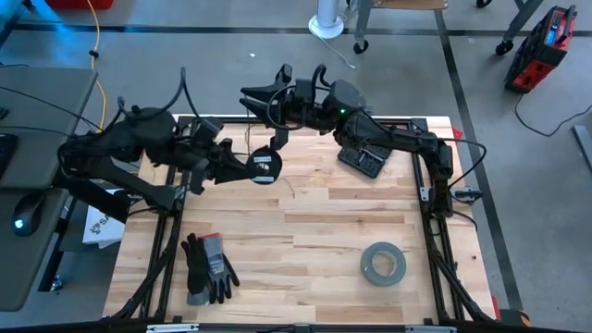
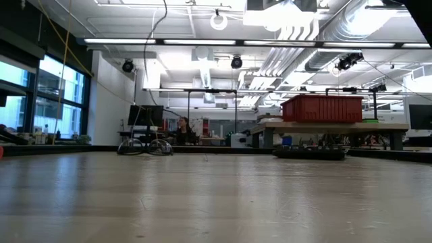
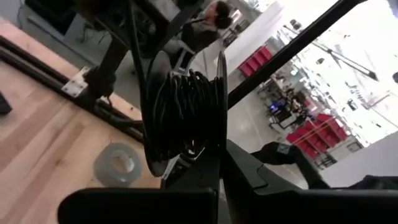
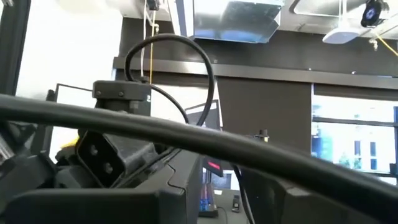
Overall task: Coil cords
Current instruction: Coil the black wire on the black spool
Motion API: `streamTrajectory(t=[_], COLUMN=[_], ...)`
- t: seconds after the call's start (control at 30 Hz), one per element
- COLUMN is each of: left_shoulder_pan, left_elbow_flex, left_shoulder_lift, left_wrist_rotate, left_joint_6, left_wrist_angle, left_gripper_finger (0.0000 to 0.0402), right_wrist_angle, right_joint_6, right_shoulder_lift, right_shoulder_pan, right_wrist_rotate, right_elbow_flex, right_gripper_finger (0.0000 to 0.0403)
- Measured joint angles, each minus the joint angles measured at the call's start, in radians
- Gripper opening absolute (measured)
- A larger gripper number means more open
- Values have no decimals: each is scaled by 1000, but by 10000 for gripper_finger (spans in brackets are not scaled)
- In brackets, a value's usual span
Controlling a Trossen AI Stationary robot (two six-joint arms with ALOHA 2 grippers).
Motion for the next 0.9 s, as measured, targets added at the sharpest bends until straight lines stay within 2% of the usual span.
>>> streamTrajectory(t=[0.2,0.4,0.63,0.77,0.9], left_shoulder_pan=[0,0,0,0,0], left_elbow_flex=[0,1,1,2,2], left_shoulder_lift=[-22,-62,-74,-74,-77], left_wrist_rotate=[9,-93,-164,-246,-392], left_joint_6=[24,86,199,301,413], left_wrist_angle=[-60,-178,-285,-338,-387], left_gripper_finger=[0,0,0,0,0], right_wrist_angle=[-7,-27,-118,-169,-229], right_joint_6=[-24,-31,-72,-84,-109], right_shoulder_lift=[-2,-10,-44,-76,-105], right_shoulder_pan=[-12,-25,-32,-32,-32], right_wrist_rotate=[-3,-3,-8,-8,-2], right_elbow_flex=[0,0,-1,-1,-1], right_gripper_finger=[99,99,99,99,99])
